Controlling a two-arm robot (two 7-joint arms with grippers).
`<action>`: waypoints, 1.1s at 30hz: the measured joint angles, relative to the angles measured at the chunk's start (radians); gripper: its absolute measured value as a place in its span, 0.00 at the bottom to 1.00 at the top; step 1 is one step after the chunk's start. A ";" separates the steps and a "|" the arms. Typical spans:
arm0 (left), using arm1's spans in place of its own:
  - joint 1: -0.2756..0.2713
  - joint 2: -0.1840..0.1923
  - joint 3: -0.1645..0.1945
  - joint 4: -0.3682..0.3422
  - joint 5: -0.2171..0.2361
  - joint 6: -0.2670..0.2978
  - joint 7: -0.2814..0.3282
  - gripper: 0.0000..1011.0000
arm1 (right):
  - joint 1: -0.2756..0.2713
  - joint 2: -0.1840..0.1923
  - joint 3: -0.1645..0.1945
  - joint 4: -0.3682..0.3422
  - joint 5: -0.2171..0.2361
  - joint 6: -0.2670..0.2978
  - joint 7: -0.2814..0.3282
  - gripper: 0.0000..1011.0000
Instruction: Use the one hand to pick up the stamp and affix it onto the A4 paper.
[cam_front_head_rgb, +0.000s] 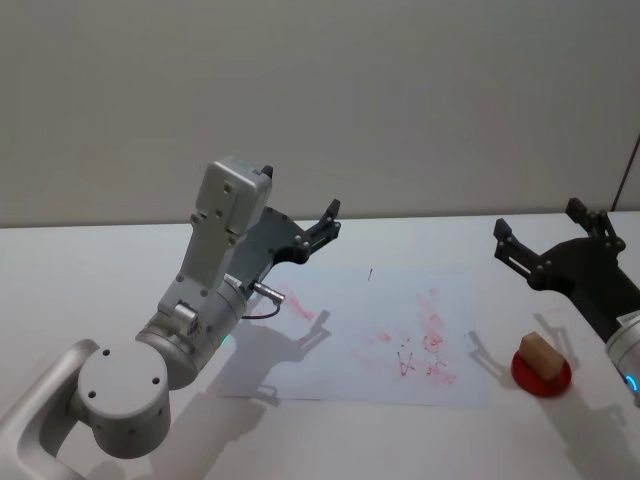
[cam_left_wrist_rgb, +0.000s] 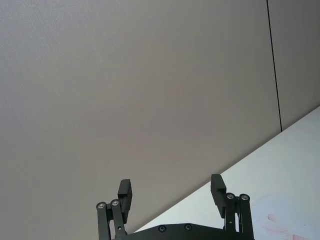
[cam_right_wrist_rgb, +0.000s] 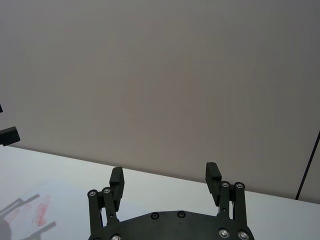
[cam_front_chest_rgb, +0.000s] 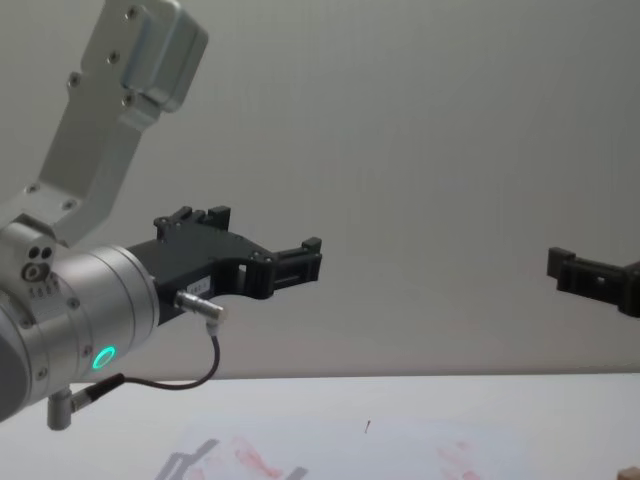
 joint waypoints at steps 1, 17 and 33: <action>0.000 0.000 0.000 0.000 0.000 0.000 0.000 0.99 | 0.000 0.000 0.000 0.000 0.000 0.000 0.000 0.99; 0.000 0.000 0.000 0.000 0.000 0.000 0.000 0.99 | 0.000 0.000 0.000 0.000 -0.001 0.000 0.000 0.99; 0.000 0.000 0.000 0.000 0.000 0.000 0.000 0.99 | 0.000 0.000 0.000 0.000 -0.001 0.000 0.000 0.99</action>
